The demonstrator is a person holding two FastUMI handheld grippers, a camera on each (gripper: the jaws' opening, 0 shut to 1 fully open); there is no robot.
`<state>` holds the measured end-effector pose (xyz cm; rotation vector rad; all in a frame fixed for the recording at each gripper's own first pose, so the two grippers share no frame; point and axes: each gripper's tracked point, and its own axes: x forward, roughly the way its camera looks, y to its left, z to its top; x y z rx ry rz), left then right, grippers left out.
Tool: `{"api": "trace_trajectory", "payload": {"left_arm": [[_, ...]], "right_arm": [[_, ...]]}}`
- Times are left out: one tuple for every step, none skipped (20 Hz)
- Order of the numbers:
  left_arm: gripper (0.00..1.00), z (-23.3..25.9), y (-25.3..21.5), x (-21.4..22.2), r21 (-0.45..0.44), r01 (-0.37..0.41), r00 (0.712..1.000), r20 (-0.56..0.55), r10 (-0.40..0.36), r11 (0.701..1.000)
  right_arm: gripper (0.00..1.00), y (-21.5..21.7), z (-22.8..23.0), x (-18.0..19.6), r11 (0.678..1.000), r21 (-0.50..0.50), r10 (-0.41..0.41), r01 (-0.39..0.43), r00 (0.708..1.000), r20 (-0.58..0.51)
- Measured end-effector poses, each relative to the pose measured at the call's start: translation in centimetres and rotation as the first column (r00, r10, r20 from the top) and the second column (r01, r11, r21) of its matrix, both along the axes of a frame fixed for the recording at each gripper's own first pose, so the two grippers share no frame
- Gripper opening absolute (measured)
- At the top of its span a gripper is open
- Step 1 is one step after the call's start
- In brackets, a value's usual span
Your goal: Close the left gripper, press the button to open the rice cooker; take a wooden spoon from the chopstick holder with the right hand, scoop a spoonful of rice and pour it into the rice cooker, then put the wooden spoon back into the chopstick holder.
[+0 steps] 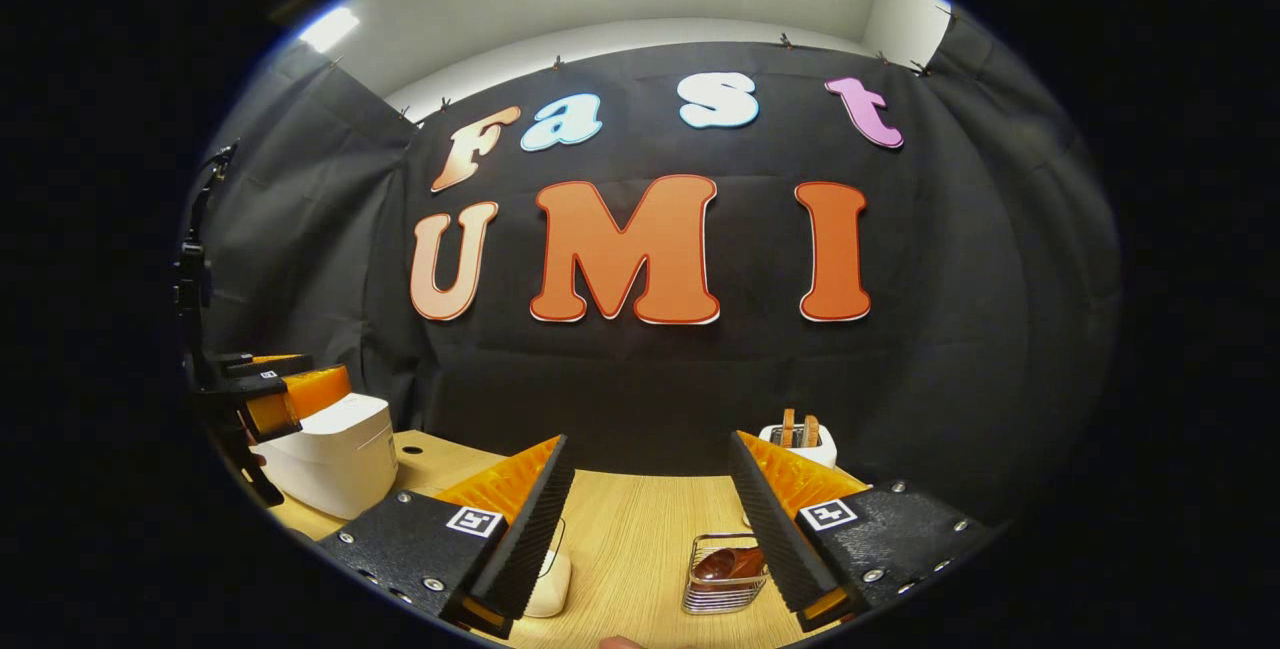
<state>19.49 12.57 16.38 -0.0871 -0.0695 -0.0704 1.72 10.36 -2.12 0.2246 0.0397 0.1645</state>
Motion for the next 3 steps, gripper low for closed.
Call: {"api": "trace_trajectory", "payload": {"left_arm": [[0.94,-0.01,0.33,-0.02,0.003,-0.010,1.000,0.000,0.010,1.000],[0.93,0.01,0.46,0.07,0.003,-0.017,1.000,0.000,0.017,1.000],[0.94,-0.04,0.59,0.12,0.000,-0.022,1.000,-0.002,0.022,1.000]], "right_arm": [[0.92,0.15,-0.06,0.05,1.000,-0.002,0.002,-0.002,1.000,0.000],[0.92,0.31,-0.14,0.03,1.000,-0.005,0.005,-0.005,1.000,0.001],[0.92,0.36,-0.26,0.16,1.000,-0.007,0.006,-0.006,1.000,-0.002]]}}
